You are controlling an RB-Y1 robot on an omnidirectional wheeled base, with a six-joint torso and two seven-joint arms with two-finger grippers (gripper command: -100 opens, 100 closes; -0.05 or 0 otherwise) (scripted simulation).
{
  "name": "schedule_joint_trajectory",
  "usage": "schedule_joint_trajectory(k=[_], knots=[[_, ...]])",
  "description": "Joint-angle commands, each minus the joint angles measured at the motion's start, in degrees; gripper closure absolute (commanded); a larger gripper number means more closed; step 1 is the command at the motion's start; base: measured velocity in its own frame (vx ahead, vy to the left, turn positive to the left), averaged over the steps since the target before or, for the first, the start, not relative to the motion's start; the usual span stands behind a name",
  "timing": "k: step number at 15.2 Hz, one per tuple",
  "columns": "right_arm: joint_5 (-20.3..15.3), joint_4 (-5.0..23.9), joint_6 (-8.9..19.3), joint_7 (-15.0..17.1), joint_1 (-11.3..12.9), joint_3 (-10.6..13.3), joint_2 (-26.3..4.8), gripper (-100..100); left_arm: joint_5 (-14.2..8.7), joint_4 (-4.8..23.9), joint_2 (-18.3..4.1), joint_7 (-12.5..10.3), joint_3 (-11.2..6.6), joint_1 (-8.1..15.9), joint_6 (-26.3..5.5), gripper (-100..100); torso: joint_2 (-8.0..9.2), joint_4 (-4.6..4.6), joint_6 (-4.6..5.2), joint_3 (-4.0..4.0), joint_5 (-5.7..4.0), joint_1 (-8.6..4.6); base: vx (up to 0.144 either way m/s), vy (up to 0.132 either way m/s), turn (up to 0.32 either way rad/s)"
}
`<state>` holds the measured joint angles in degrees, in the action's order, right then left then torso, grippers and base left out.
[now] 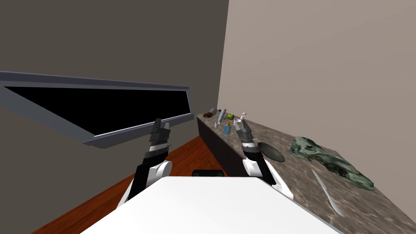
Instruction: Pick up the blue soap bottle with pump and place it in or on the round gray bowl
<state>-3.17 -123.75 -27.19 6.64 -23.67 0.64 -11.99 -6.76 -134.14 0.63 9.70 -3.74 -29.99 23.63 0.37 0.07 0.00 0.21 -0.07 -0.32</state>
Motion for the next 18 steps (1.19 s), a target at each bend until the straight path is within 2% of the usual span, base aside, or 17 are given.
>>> schedule_joint_trajectory(k=[1, 3, 4, 5, 6, 10, 11, 12, 13, 14, 15, 16, 17, 18], knots=[[-1.0, 1.4, -0.4, -0.1, 0.5, 0.2, -1.9, -100, 0.0, 0.0, 0.0, 0.0, 0.0, 0.0, 0.0, 0, 0.0, 0.0, 0.0, 0.0, 0.0, 0.0, -0.099, -0.075, 0.004], [-2.9, 3.4, -0.5, -0.2, 1.5, 0.5, -5.0, -100, 0.0, 0.0, 0.0, 0.0, 0.0, 0.0, 0.0, 0, 0.04, 0.01, 0.0, 0.03, -0.01, -0.05, -0.108, -0.089, 0.004], [-2.9, 3.4, -0.5, -0.2, 1.5, 0.5, -5.3, -100, 0.0, 0.0, 0.0, 0.0, 0.0, 0.0, 0.0, 0, 0.08, 0.02, 0.0, 0.05, -0.03, -0.11, -0.094, -0.096, 0.006], [-3.9, 4.4, -0.6, -0.2, 2.1, 0.7, -7.1, -100, 0.0, 0.0, 0.0, 0.0, 0.0, 0.0, 0.0, 0, 0.05, 0.02, 0.0, 0.04, -0.03, -0.13, -0.095, -0.092, 0.006], [-3.9, 4.4, -0.6, -0.2, 2.1, 0.7, -7.1, -100, 0.0, 0.0, 0.0, 0.0, 0.0, 0.0, 0.0, 0, 0.06, 0.02, 0.0, 0.04, -0.03, -0.13, -0.095, -0.075, 0.005], [-7.1, 7.6, -0.7, -0.4, 3.7, 1.2, -12.4, -100, 0.0, 0.0, 0.0, 0.0, 0.0, 0.0, 0.0, 0, 0.06, 0.02, 0.0, 0.04, -0.03, -0.1, -0.1, -0.084, 0.005], [-7.1, 7.6, -0.7, -0.4, 3.7, 1.2, -12.5, -100, 0.0, 0.0, 0.0, 0.0, 0.0, 0.0, 0.0, 0, 0.05, 0.02, 0.0, 0.03, -0.03, -0.11, -0.085, -0.069, 0.011], [-8.2, 8.6, -0.8, -0.5, 4.2, 1.4, -14.5, -100, 0.0, 0.0, 0.0, 0.0, 0.0, 0.0, 0.0, 0, 0.02, 0.02, 0.0, 0.02, -0.02, -0.06, -0.081, -0.061, 0.01], [-8.2, 8.6, -0.8, -0.5, 4.2, 1.4, -14.5, -100, 0.0, 0.0, 0.0, 0.0, 0.0, 0.0, 0.0, 0, 0.0, 0.01, 0.0, 0.01, -0.01, -0.02, -0.072, -0.058, 0.008], [-9.4, 9.7, -0.8, -0.6, 4.8, 1.6, -16.6, -100, 0.0, 0.0, 0.0, 0.0, 0.0, 0.0, 0.0, 0, -0.03, 0.0, 0.0, -0.01, -0.01, 0.01, -0.073, -0.06, 0.014], [-9.4, 9.7, -0.8, -0.6, 4.8, 1.6, -16.6, -100, 0.0, 0.0, 0.0, 0.0, 0.0, 0.0, 0.0, 0, -0.04, 0.0, 0.0, -0.02, 0.0, 0.01, -0.065, -0.052, 0.014], [-10.5, 10.8, -0.8, -0.6, 5.3, 1.7, -18.6, -100, 0.0, 0.0, 0.0, 0.0, 0.0, 0.0, 0.0, 0, -0.07, 0.0, 0.0, -0.03, 0.0, 0.04, -0.057, -0.044, 0.015], [-10.5, 10.8, -0.8, -0.6, 5.3, 1.7, -18.8, -100, 0.0, 0.0, 0.0, 0.0, 0.0, 0.0, 0.0, 0, -0.1, -0.01, -0.01, -0.05, 0.01, 0.06, -0.049, -0.038, 0.015], [-11.6, 11.9, -0.7, -0.7, 5.8, 1.9, -20.7, -100, 0.0, 0.0, 0.0, 0.0, 0.0, 0.0, 0.0, 0, -0.14, -0.02, 0.0, -0.07, 0.01, 0.1, -0.04, -0.035, 0.018]])
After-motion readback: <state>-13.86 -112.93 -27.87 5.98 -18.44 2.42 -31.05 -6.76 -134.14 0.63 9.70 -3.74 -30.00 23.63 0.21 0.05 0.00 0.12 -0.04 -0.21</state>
